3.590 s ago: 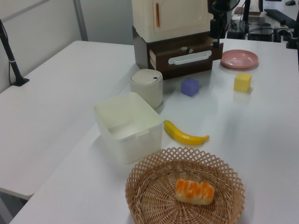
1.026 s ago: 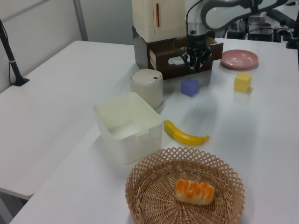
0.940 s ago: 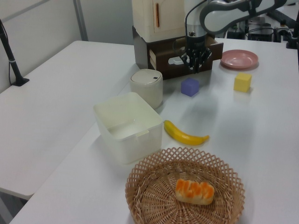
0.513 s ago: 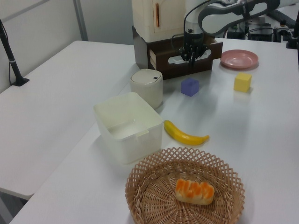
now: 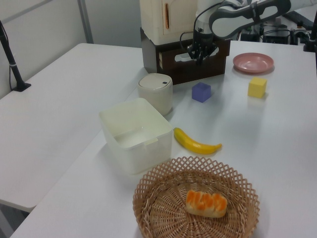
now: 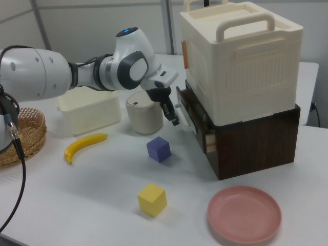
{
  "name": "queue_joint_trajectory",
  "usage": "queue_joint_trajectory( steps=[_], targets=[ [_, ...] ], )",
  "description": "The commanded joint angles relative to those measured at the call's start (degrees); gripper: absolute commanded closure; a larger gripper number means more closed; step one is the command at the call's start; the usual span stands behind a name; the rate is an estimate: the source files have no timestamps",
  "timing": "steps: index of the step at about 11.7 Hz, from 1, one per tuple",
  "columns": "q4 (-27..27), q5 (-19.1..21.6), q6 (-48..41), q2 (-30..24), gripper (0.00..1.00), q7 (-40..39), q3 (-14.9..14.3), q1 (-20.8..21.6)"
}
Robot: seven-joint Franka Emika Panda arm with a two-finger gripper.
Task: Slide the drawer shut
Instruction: 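Push the drawer front with the gripper into the wooden unit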
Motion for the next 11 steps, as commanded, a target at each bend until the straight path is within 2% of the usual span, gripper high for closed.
queue_joint_trajectory(
  steps=[1,8,11],
  targets=[
    [2.4,-1.5,4.8,2.5,0.85,0.8,-0.7,-1.5],
    [4.3,-1.6,9.2,3.9,0.85,0.0,-0.9,-3.8],
    [2.5,-1.4,6.9,1.4,0.84,-3.2,-0.8,-0.5]
  ],
)
